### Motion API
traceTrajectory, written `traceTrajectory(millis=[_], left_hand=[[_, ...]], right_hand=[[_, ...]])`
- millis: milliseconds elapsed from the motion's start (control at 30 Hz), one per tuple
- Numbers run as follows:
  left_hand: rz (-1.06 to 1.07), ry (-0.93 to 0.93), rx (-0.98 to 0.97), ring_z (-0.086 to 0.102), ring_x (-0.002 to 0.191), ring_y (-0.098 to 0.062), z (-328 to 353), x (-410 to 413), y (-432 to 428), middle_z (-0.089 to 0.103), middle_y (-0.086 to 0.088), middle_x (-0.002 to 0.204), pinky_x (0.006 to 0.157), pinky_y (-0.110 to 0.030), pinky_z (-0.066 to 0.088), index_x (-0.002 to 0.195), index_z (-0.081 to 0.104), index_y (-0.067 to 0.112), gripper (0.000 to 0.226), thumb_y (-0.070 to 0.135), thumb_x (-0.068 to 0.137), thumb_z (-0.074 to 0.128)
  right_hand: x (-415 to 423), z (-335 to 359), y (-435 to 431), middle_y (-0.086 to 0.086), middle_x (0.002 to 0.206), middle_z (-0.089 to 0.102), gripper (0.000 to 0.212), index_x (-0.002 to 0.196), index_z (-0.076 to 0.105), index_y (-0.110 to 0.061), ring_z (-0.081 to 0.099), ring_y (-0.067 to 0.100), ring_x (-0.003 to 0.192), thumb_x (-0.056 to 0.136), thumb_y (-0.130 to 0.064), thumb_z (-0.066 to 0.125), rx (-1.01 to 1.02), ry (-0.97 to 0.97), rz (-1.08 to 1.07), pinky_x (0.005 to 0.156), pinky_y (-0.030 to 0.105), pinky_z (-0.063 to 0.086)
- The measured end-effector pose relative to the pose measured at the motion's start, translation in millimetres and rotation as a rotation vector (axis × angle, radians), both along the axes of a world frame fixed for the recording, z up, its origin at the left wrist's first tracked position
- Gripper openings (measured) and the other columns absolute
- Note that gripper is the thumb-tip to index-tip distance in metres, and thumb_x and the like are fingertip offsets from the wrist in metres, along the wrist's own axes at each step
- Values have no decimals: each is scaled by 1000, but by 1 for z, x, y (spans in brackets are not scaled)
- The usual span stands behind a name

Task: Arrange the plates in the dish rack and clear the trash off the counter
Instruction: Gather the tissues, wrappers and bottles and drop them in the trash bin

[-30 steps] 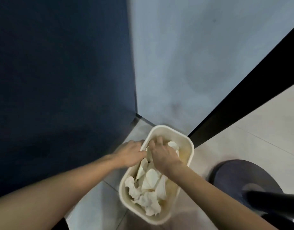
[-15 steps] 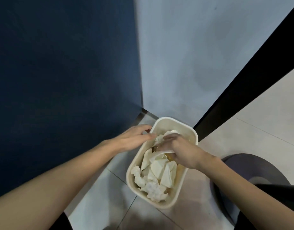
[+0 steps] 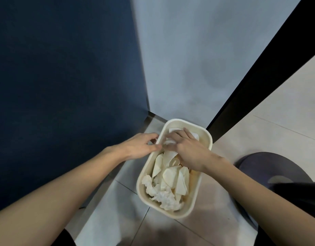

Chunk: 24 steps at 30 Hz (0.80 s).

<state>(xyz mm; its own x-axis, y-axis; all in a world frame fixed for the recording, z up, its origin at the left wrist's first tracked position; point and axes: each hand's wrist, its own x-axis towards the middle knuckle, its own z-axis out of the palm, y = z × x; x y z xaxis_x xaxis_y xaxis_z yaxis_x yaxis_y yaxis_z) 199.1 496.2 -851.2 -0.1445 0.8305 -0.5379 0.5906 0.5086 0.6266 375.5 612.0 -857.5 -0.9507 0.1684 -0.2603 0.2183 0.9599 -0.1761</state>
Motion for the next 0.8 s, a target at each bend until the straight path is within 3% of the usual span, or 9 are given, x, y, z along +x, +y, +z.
traceTrajectory(millis=[133, 267, 400, 467, 567, 700, 800], left_hand=[[143, -101, 30, 55, 117, -11, 13, 1, -1, 56, 9, 133, 101, -39, 47, 135, 54, 31, 43, 53, 98, 49], [296, -35, 203, 56, 109, -6, 69, 14, -17, 57, 11, 126, 98, -31, 47, 128, 61, 23, 29, 26, 100, 55], [368, -7, 254, 62, 102, -5, 149, 28, -37, 67, 12, 109, 93, -25, 50, 111, 69, 22, 28, 5, 94, 56], [436, -44, 219, 64, 96, -9, 199, 41, -46, 69, 8, 105, 88, -25, 51, 107, 70, 19, 31, -2, 91, 55], [543, -109, 205, 65, 89, -14, 280, 63, -67, 69, 7, 99, 78, -18, 51, 100, 70, 20, 35, -8, 88, 53], [634, -115, 238, 66, 81, -16, 391, 85, -92, 69, 11, 90, 78, -32, 55, 93, 68, 29, 37, -6, 90, 55], [683, -114, 280, 66, 77, -11, 472, 99, -105, 68, 17, 85, 78, -37, 57, 95, 71, 26, 24, 4, 94, 59]], right_hand=[[-1, 36, 12, -2, 147, 38, 72, 138, 54, -33, 24, 23, 141, 72, -6, 64, -160, 107, -29, 119, 41, 21], [12, 92, 6, 0, 137, 53, 56, 124, 67, -22, 42, 21, 134, 72, -2, 65, -449, 148, -220, 111, 36, 37], [17, 160, -5, -3, 116, 65, 30, 108, 71, -21, 68, 23, 95, 85, -7, 58, -539, 187, -346, 88, 40, 53], [16, 204, -11, -8, 108, 68, 19, 101, 72, -23, 68, 19, 88, 91, -12, 59, -554, 183, -415, 81, 41, 55], [22, 283, -29, -12, 101, 72, 15, 94, 74, -21, 65, 11, 93, 91, -13, 61, -578, 207, -472, 83, 33, 53], [34, 396, -56, -8, 95, 74, 14, 93, 75, -15, 63, 8, 84, 92, -11, 62, -619, 232, -486, 78, 21, 45], [42, 475, -77, -12, 88, 71, 13, 90, 76, -16, 58, 1, 79, 90, -10, 64, -643, 284, -518, 71, 13, 42]])
